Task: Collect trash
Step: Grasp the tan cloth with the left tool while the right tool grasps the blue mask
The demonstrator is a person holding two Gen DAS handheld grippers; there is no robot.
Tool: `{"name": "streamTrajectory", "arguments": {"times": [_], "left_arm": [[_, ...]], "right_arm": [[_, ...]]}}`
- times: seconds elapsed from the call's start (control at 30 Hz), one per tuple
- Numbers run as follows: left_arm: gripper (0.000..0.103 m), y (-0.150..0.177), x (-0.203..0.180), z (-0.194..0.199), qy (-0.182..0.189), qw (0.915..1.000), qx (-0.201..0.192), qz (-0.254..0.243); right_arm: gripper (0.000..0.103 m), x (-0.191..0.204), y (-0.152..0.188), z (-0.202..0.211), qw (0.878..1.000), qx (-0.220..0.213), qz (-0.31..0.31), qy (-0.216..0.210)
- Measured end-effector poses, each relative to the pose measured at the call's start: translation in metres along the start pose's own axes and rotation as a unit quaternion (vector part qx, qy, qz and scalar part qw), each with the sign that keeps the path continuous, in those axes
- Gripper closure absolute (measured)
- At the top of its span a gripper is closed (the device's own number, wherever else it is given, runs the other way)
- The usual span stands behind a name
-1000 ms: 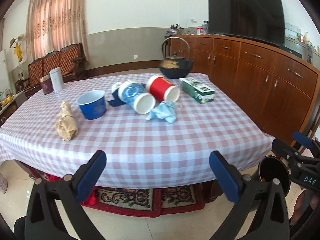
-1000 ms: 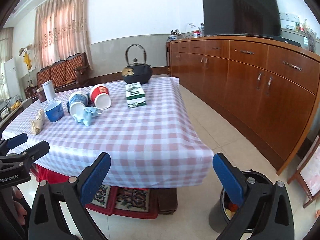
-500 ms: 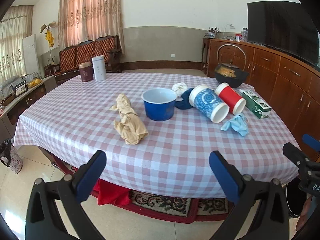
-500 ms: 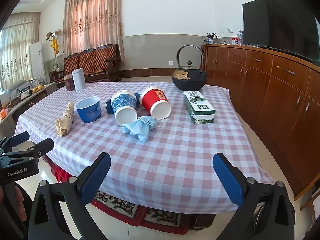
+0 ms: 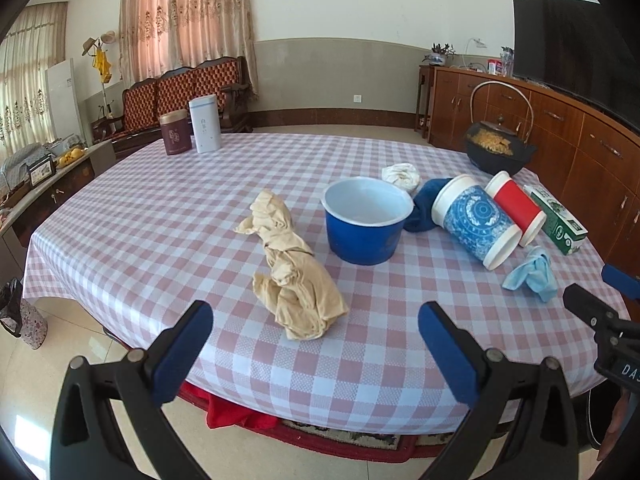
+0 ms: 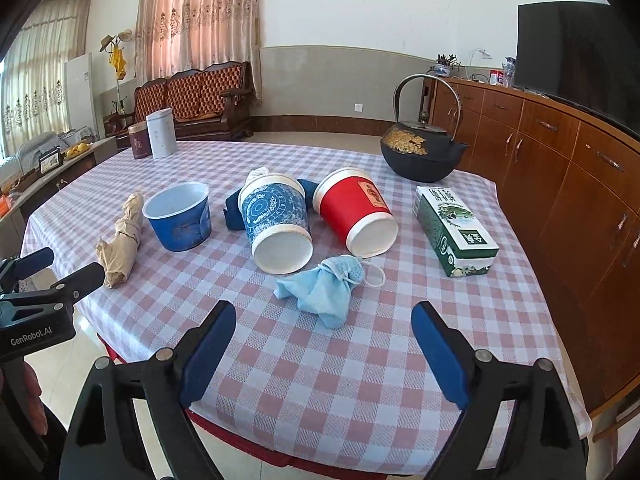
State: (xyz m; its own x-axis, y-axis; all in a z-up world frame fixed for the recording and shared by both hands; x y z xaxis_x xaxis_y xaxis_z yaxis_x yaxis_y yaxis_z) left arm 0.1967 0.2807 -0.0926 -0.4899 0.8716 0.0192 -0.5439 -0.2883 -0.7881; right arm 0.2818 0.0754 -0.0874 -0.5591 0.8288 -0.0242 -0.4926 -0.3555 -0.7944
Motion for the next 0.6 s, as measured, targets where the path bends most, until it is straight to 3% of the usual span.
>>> {"name": "streamTrajectory", "arguments": {"times": [0.4, 0.6], "left_arm": [[0.002, -0.009, 0.004, -0.044, -0.002, 0.9996, 0.029, -0.001], [0.01, -0.005, 0.001, -0.055, 0.012, 0.9989, 0.043, 0.01]], "right_arm": [[0.025, -0.009, -0.004, -0.046, 0.999, 0.045, -0.019, 0.004], [0.042, -0.015, -0.003, -0.059, 0.997, 0.065, -0.036, -0.003]]}}
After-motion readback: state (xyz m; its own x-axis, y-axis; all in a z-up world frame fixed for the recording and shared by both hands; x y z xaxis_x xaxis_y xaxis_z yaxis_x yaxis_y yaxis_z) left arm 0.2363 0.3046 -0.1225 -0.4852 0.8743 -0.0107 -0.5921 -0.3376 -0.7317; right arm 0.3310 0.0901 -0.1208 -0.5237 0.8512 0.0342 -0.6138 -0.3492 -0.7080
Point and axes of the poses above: each gripper's, at about its wrist camera, not at the fingertips, and z roughly against the way its jaws point, x to its left, y to its underside, the point moved 8 cm from there along -z, roughly the way its jaws point, and after that the axes turned 3 degrees about -y, right-handed, at the moved point
